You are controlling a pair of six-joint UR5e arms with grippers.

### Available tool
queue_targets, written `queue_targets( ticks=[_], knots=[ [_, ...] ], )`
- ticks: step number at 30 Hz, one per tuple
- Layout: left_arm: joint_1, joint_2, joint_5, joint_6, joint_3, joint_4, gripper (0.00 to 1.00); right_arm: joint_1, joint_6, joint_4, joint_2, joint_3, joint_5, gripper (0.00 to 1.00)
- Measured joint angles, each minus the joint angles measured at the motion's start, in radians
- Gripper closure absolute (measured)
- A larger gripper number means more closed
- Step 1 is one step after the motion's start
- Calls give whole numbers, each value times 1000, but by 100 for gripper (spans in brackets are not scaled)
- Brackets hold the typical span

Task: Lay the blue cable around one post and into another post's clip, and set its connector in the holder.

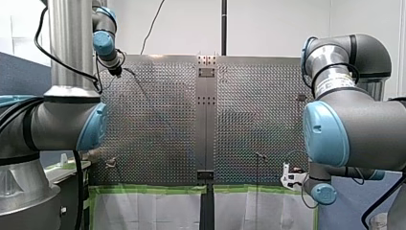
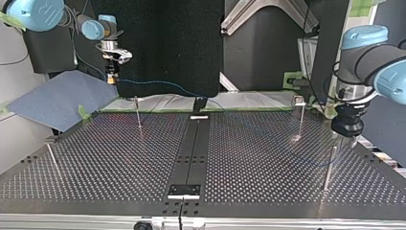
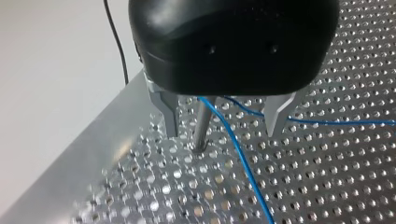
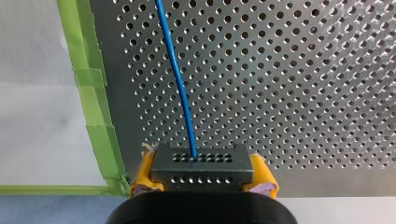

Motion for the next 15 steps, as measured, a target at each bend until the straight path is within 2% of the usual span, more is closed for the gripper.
queue_targets(
  ticks=[7,11,15],
  knots=[
    [38,-1,57,-57,-46,57,9,1,-1,0,0,0,0,100],
    [42,-1,87,-89,-51,89,9,2,-2,1,0,0,0,100],
    [44,-3,95,-116,-51,123,9,3,-3,3,0,0,0,100]
  ],
)
